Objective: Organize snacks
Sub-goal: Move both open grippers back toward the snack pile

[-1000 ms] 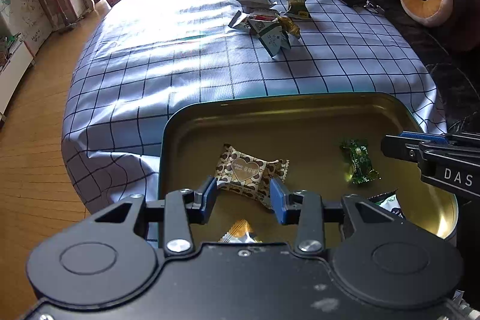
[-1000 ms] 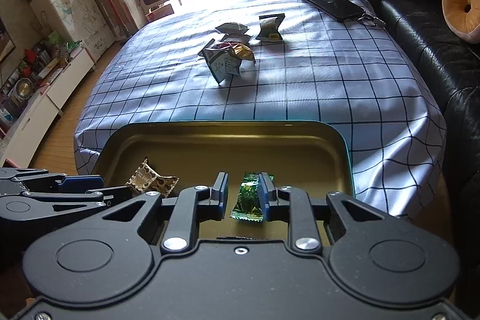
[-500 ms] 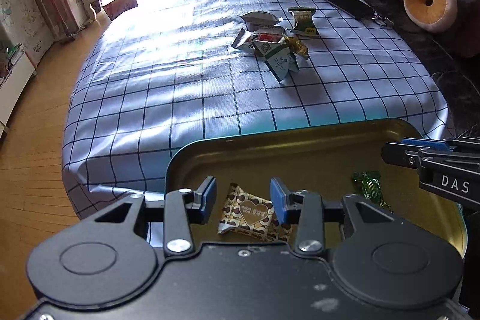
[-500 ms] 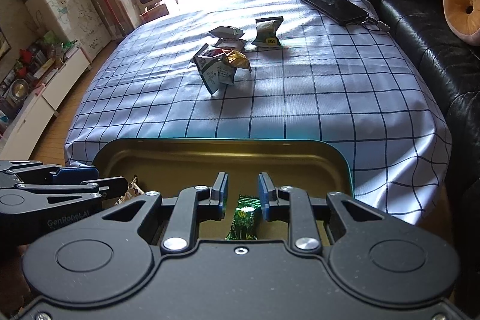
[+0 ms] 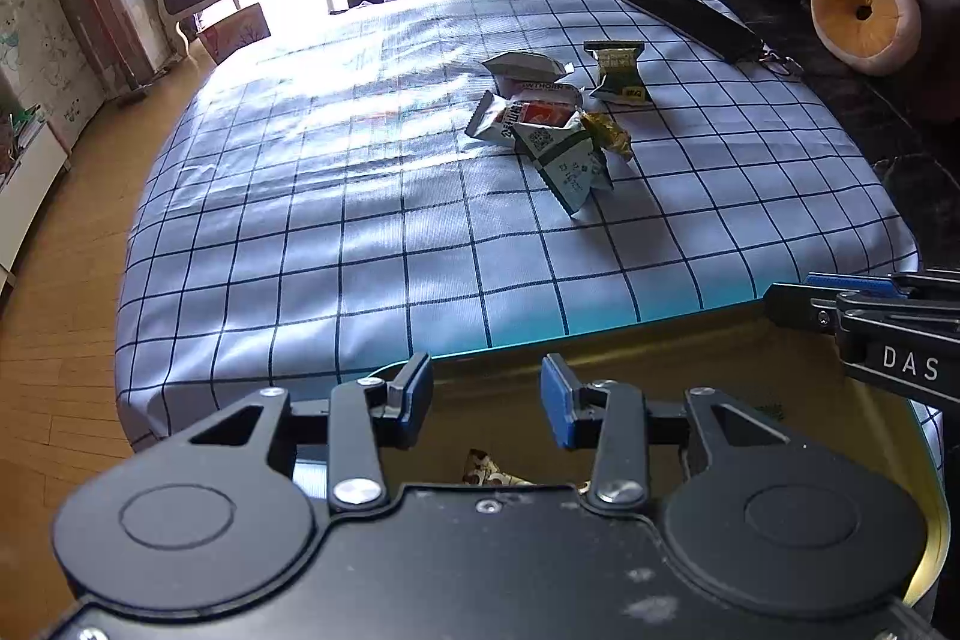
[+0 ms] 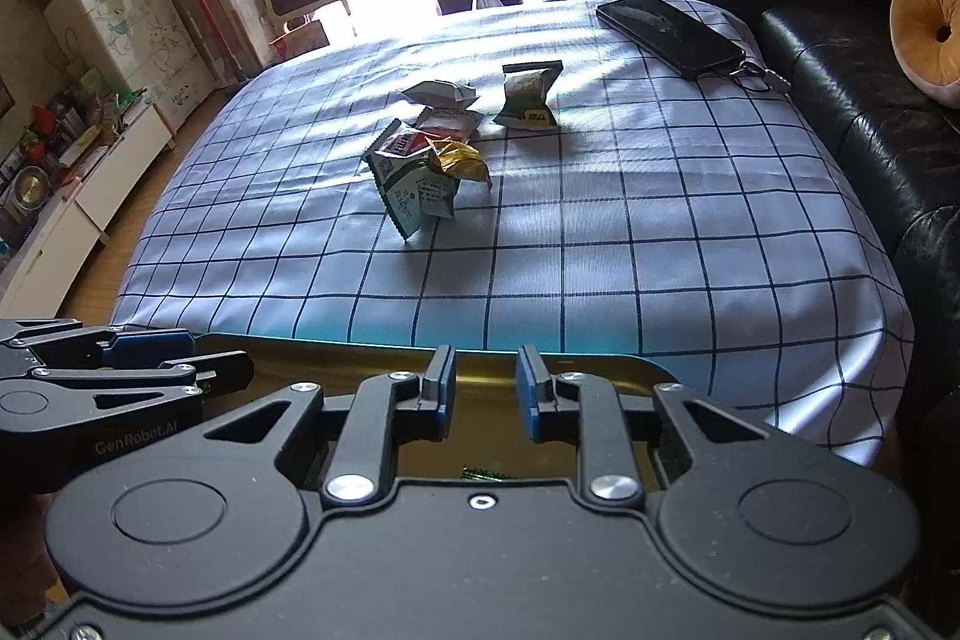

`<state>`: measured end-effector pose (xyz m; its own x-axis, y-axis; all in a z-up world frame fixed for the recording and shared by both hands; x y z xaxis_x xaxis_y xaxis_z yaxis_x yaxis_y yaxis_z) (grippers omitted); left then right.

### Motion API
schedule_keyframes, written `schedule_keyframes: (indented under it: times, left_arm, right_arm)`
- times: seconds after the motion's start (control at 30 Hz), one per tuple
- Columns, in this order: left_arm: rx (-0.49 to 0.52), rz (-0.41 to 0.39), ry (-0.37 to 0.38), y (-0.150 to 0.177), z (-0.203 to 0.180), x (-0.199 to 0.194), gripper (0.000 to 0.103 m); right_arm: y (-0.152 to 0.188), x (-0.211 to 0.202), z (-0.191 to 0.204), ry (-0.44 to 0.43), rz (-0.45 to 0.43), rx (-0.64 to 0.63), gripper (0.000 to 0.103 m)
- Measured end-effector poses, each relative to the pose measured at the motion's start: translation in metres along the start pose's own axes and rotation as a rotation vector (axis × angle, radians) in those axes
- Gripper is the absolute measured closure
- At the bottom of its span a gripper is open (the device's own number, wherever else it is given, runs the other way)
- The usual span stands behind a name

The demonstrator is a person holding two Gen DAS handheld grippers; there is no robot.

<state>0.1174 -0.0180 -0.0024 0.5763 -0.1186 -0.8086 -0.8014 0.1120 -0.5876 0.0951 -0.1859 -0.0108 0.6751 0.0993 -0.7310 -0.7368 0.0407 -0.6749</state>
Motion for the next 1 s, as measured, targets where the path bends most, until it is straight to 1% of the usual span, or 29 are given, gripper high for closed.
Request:
schedule_keyframes:
  times: [0.37, 0.63, 1.0]
  left_arm:
    - [0.012, -0.029, -0.011, -0.022, 0.0, 0.015, 0.062]
    - [0.027, -0.076, -0.033, -0.038, -0.001, 0.028, 0.061]
    - [0.041, -0.104, -0.02, -0.062, -0.006, 0.052, 0.06]
  right_arm:
    - [-0.024, 0.018, -0.003, 0.004, -0.02, -0.013, 0.07]
    - [-0.039, 0.032, -0.01, 0.016, -0.035, -0.006, 0.07]
    - [-0.055, 0.054, -0.021, 0.026, -0.043, -0.001, 0.069]
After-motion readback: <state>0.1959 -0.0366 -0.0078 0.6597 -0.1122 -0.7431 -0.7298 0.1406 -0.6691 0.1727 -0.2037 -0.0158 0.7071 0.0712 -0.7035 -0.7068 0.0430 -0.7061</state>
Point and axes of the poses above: each gripper's, at about its wrist camera, not at the fingertips, and x roughly the way its jaws point, z to its left, y to its underside, the point moved 3 cm from there along x, roughly the way its jaws point, and after that the axes turned 10 degrees about -x, right-handed, at the moved point
